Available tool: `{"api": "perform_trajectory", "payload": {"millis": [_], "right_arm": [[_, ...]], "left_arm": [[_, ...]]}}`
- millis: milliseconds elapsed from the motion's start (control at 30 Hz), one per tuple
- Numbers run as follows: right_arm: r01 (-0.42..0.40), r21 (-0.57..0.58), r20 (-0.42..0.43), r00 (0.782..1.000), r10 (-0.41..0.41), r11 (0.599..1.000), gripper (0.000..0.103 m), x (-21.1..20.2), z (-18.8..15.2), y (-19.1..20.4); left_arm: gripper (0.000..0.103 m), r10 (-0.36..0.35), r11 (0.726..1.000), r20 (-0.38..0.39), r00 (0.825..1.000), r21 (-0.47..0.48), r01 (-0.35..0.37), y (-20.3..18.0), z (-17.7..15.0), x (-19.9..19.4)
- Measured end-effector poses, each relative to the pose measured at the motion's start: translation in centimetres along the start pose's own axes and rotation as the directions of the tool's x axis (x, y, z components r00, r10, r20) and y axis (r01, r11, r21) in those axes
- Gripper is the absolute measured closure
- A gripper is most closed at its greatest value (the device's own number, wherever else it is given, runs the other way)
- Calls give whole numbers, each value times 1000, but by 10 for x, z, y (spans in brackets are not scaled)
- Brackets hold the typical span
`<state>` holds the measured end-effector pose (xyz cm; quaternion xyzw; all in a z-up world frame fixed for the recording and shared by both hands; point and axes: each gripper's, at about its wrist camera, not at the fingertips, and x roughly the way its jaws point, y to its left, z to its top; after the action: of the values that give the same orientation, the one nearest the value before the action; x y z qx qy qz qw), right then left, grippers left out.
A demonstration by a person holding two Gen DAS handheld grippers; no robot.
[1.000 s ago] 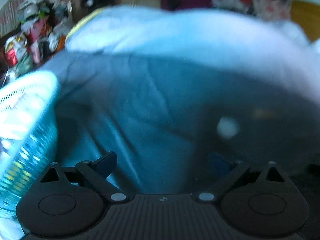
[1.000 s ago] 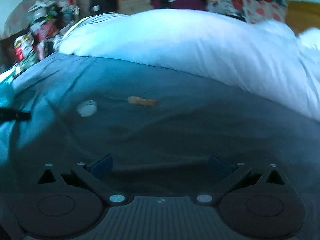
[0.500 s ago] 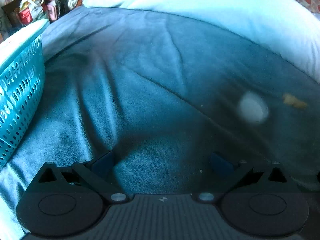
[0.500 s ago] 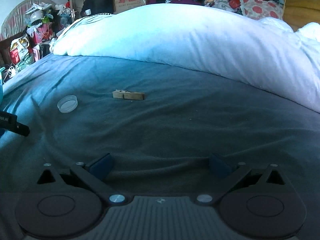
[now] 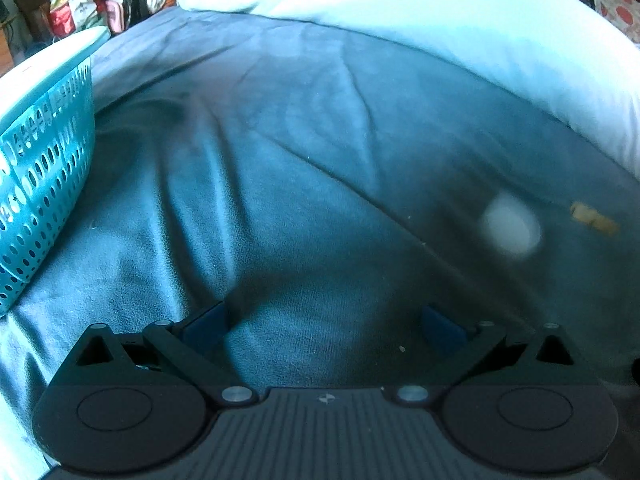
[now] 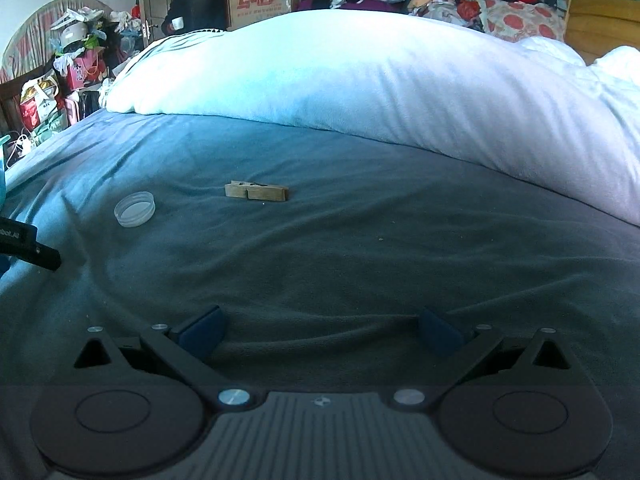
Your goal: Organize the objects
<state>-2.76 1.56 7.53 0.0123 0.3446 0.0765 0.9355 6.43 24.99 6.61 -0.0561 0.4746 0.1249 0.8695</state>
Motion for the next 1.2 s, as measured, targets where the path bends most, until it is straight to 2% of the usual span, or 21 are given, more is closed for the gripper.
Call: {"api": "perform_trajectory", "payload": {"millis": [200,233,1200], "right_arm": [[-1,5,3,1000,1,1000,0,-1,-1,0],[-2,6,4,1000,2,1000,0,-1,-1,0],[-3,6,4,1000,3,1000,0,1,0,0]], "left_arm": [[0,7,1000,8,1000,6,-7,-3,9,4],[0,9,1000,7,1000,6,-9,-17,14,10],[0,14,1000,-13,1000,15,-14,-17,32,23]]}}
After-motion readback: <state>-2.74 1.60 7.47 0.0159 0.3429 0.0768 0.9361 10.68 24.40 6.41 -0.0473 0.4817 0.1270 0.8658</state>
